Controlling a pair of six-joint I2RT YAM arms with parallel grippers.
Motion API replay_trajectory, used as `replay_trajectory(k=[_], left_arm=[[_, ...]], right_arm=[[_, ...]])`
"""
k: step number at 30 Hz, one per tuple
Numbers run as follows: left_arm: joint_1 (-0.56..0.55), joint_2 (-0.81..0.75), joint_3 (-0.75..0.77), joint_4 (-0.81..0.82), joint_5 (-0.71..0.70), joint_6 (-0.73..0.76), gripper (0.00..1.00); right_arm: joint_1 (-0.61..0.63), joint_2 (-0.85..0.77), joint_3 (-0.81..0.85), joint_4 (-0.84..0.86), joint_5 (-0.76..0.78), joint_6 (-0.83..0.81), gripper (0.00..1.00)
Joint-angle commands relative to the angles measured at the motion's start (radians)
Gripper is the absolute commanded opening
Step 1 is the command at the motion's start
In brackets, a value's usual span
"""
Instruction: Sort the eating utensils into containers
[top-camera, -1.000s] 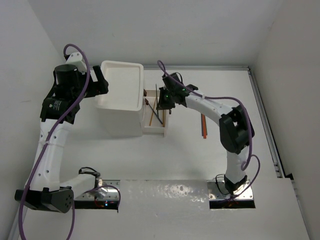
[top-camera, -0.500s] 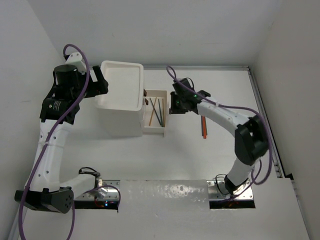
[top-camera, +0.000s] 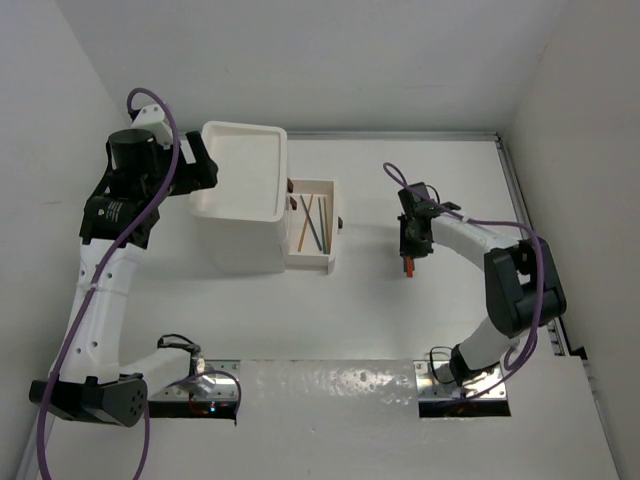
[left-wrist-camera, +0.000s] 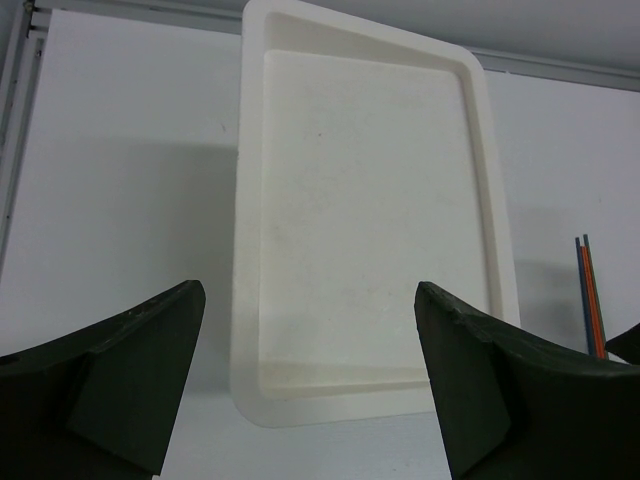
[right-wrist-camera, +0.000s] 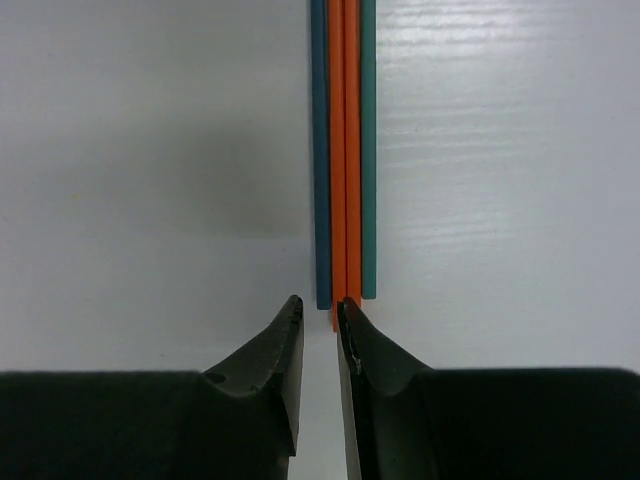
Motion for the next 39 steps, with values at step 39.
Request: replay_trajectory(k=[39], left_arm=[[-0.014, -0.025, 0.001, 0.012, -0.002, -0.003, 0.84]], right_arm=[[-0.008, 0.097, 0.122, 0.044, 0.044, -0.042, 0.24]])
